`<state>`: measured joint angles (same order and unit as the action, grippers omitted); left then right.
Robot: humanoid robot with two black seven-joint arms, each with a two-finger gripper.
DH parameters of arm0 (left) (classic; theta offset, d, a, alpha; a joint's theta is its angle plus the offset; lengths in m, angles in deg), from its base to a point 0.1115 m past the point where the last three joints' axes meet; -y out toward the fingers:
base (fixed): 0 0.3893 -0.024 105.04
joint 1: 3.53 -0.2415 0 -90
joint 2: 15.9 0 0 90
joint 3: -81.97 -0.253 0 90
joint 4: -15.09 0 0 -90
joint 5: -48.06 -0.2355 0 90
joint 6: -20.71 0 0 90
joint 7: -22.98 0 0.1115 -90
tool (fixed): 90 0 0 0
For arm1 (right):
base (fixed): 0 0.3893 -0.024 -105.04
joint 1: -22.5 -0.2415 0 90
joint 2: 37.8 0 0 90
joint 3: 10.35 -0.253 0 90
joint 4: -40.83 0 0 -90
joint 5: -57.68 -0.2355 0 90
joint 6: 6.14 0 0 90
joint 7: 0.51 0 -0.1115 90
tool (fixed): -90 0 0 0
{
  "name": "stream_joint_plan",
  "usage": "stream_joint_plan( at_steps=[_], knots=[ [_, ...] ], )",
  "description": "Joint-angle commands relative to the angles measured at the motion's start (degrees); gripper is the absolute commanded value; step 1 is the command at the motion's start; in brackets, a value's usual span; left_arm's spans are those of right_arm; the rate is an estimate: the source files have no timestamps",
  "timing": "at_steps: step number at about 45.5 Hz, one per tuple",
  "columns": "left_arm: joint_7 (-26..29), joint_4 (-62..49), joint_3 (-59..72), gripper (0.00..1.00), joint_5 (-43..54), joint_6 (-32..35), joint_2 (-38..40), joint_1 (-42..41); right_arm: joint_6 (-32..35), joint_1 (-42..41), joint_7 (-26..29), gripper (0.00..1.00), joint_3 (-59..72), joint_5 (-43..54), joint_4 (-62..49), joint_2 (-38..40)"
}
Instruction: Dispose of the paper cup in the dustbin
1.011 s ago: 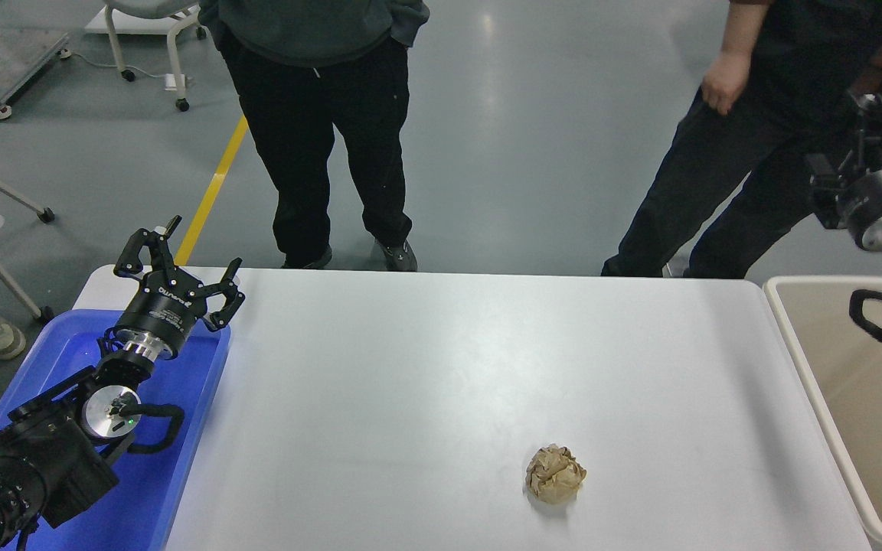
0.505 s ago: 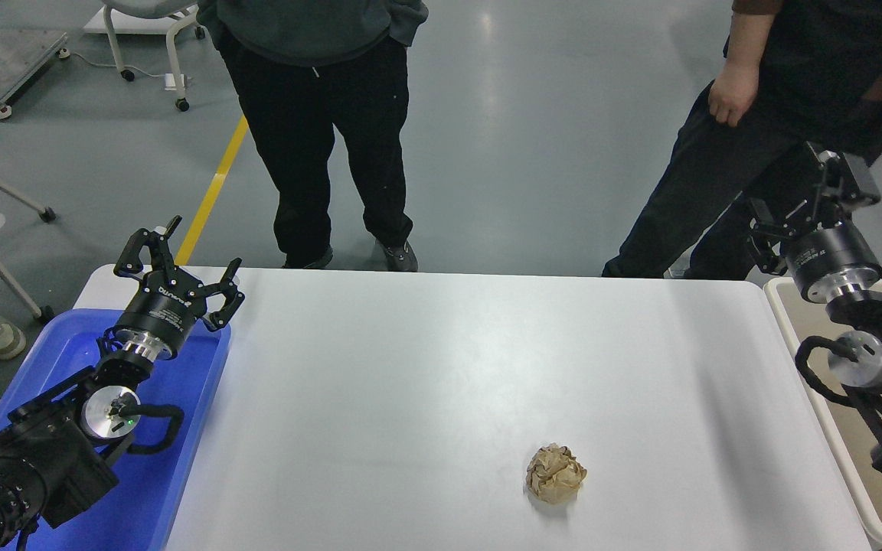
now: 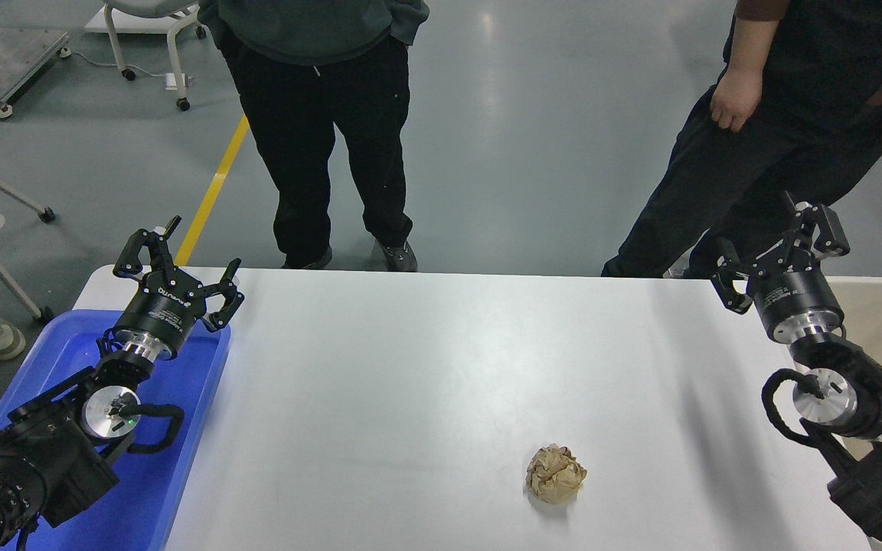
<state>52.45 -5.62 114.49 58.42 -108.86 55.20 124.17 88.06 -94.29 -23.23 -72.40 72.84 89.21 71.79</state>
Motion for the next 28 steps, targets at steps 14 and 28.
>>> stream_joint_plan(
  at_steps=[14,28],
  knots=[
    [0.0,0.1,0.0,1.0,0.0,0.0,0.0,0.0,0.0,0.7,0.0,1.0,0.1,-0.2,-0.6,-0.8],
    [0.0,0.0,0.0,1.0,0.0,0.0,0.0,0.0,0.0,0.5,-0.1,1.0,0.8,-0.2,-1.3,-0.6]
  ],
)
